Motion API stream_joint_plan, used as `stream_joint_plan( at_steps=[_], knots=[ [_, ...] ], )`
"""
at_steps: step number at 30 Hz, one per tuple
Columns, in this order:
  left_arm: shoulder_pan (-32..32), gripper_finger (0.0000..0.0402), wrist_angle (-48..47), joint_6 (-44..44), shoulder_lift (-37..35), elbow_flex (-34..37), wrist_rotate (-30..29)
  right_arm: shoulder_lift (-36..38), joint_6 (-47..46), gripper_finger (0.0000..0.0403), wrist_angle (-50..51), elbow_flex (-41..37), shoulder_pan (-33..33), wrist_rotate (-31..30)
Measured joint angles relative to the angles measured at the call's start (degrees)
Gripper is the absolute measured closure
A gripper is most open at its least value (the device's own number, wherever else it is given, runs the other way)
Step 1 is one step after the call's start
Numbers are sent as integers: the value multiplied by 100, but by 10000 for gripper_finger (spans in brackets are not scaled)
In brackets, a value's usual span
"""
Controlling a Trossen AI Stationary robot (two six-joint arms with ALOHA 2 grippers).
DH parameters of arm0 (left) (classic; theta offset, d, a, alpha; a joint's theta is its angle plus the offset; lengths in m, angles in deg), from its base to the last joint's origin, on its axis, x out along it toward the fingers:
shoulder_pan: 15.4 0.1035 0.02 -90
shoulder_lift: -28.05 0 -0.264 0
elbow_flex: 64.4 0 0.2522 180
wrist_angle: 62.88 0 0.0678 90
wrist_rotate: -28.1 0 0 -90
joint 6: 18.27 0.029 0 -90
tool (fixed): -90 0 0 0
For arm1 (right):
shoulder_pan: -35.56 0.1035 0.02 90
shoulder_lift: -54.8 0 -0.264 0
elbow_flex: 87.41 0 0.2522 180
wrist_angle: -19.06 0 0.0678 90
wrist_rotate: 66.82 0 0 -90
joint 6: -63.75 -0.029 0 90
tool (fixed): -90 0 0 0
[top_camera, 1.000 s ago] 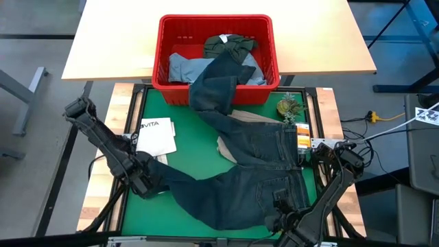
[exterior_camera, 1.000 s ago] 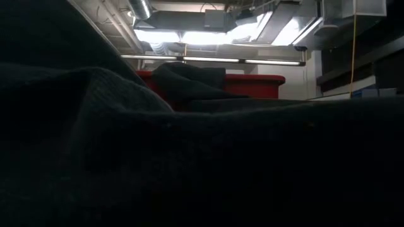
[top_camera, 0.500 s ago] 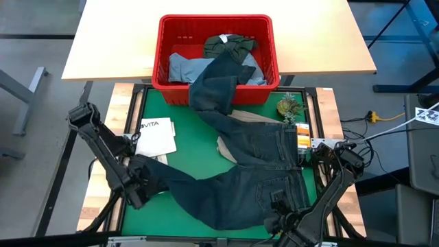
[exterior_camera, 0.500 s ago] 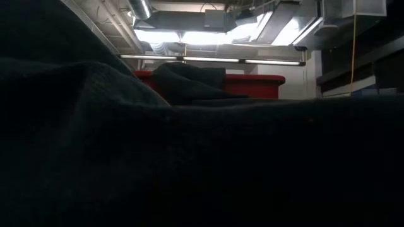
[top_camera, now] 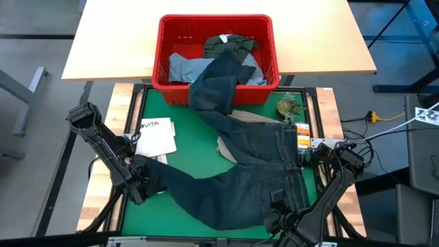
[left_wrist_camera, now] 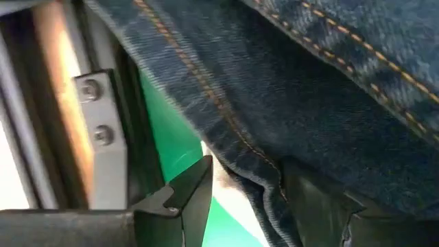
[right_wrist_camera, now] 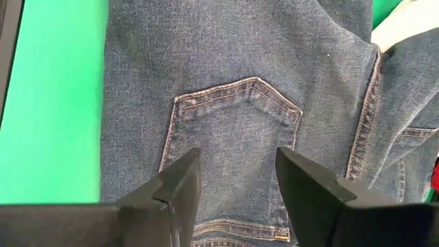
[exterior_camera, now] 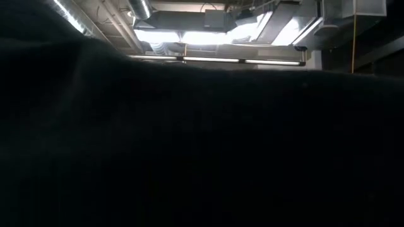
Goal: Fold Laundry from Bin
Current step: Fold the dark blue jeans
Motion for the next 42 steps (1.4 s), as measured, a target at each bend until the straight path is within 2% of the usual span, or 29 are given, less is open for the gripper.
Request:
stream_joint_plan(
  at_steps=[6,11,15,21,31,35,39,42],
  knots=[
    [-2,230,189,18,-42,122,-12,0,-1,217,-14,0,-2,7],
    [2,233,-70,113,-101,-27,46,0,-3,217,-24,0,-4,9],
    [2,254,-232,306,-236,-188,118,0,-1,217,-116,-1,-7,8],
    [9,285,-189,288,-234,-210,-157,0,-1,217,-164,-2,-7,4],
    [9,308,13,287,-234,-214,-375,-2,-1,217,-164,-2,-7,-2],
    [9,336,54,288,-234,-214,-380,-2,-1,217,-164,-2,-7,-2],
    [9,385,63,288,-236,-221,-561,-2,-1,217,-164,-2,-7,-4],
    [9,394,60,310,-236,-221,-602,-2,-1,217,-164,-2,-7,-4]
  ],
)
